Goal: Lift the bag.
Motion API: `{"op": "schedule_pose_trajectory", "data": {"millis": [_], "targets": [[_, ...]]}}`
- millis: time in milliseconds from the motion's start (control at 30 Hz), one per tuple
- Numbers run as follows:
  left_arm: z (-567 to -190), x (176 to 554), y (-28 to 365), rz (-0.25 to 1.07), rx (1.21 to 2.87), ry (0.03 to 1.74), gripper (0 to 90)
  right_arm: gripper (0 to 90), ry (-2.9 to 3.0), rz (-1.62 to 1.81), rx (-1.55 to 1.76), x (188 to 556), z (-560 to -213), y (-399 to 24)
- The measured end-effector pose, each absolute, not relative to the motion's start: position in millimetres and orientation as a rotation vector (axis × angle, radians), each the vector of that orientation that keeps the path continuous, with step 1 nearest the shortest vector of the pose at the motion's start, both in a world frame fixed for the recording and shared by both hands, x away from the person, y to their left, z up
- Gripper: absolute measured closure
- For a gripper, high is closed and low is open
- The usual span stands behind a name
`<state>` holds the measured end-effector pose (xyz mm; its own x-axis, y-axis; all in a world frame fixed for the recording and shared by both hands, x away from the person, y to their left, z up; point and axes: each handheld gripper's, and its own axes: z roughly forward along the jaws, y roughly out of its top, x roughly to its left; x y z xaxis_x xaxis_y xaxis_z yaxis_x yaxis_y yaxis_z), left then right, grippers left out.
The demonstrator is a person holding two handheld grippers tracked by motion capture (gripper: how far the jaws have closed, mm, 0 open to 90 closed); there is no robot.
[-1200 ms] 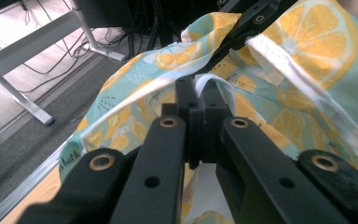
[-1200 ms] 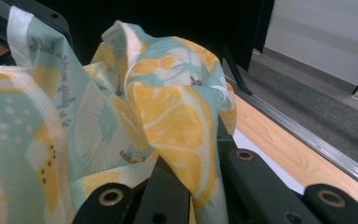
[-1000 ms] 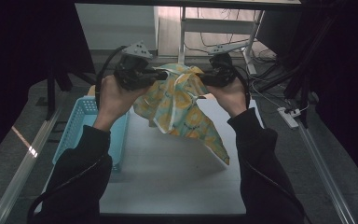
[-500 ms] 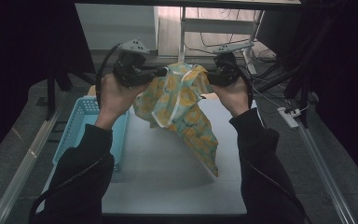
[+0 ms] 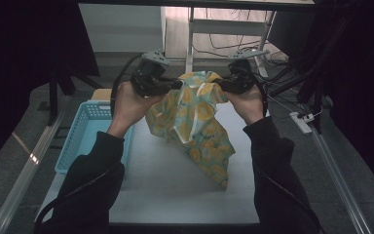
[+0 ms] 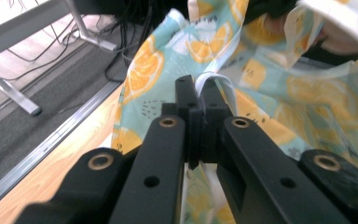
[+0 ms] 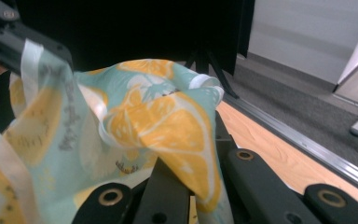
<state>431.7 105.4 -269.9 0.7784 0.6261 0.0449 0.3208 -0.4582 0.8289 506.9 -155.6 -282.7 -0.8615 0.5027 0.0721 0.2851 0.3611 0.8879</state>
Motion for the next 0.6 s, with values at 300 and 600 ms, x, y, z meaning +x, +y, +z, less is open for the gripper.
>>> {"op": "schedule_pose_trajectory", "data": {"millis": [300, 600], "targets": [[-307.2, 449.3, 95.9, 0.359, 2.122, 0.745, 89.3, 87.9, 2.456, 1.462, 0.789, 516.3, -313.7, -162.8], [-313.7, 449.6, 90.8, 0.359, 2.126, 0.741, 81.0, 65.8, 2.468, 1.470, 0.814, 516.4, -320.4, -164.5]]}}
